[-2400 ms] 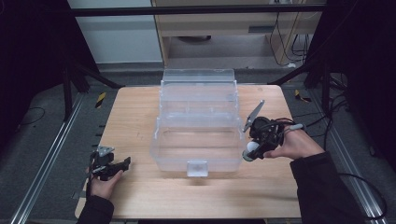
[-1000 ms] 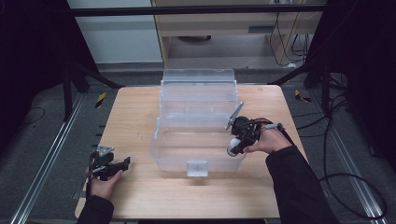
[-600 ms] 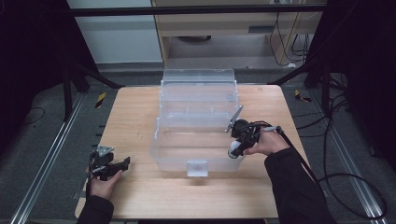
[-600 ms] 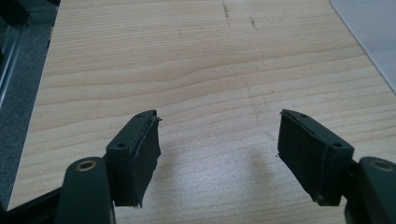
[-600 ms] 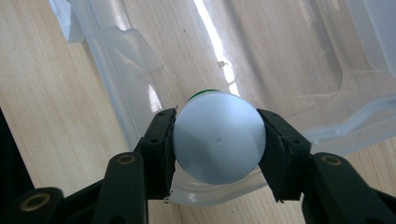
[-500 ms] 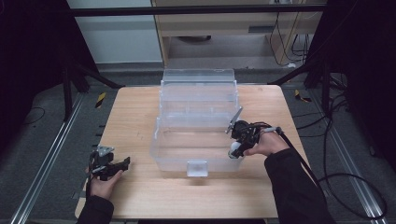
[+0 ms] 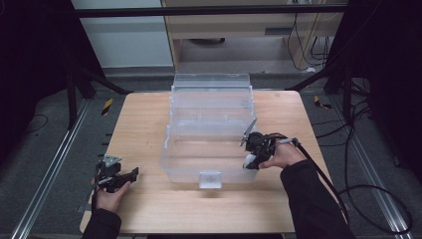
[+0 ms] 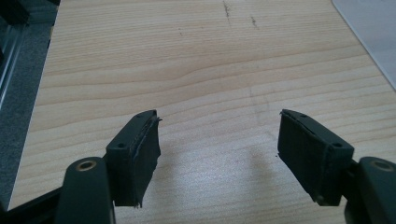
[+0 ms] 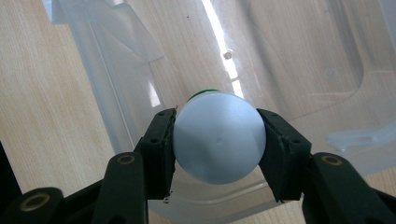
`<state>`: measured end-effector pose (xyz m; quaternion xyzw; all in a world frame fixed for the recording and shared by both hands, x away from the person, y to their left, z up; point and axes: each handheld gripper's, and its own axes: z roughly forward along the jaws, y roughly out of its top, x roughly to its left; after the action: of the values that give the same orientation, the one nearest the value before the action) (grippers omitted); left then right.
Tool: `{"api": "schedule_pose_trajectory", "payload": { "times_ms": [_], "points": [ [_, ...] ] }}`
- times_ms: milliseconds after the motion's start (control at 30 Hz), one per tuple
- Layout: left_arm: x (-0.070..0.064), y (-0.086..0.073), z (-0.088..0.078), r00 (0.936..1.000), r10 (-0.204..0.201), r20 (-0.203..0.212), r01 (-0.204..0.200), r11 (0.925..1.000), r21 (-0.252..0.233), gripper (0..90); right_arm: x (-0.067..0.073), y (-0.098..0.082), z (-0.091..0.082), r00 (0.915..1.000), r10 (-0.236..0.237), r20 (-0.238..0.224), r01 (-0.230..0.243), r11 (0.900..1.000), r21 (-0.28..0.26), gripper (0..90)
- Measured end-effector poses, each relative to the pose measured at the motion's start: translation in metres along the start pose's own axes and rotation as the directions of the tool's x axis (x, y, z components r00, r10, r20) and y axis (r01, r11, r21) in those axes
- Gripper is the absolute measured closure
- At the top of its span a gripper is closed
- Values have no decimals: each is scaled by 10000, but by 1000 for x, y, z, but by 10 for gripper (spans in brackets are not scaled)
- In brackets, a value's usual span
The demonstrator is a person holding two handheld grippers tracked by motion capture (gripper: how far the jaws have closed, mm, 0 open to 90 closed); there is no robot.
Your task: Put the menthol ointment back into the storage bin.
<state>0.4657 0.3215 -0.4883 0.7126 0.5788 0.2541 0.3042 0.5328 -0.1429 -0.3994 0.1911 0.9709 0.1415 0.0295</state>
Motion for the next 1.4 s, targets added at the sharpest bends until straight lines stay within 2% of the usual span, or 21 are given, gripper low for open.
{"api": "schedule_pose_trajectory", "payload": {
  "times_ms": [533, 1233, 1400],
  "points": [
    [0, 0, 0, 10000, 4, -15, -4, 10000, 16, 290, 1, 0, 5, 9997, -237, 37, 237, 9996, 169, 499],
    [0, 0, 1, 10000, 17, 3, -17, 10000, 32, 290, 1, 0, 4, 9999, -125, 63, 124, 9998, 152, 496],
    [1, 0, 0, 10000, 4, 4, -4, 10000, 10, 290, 1, 0, 2, 9999, -108, 91, 108, 9999, -25, 492]
  ]
}}
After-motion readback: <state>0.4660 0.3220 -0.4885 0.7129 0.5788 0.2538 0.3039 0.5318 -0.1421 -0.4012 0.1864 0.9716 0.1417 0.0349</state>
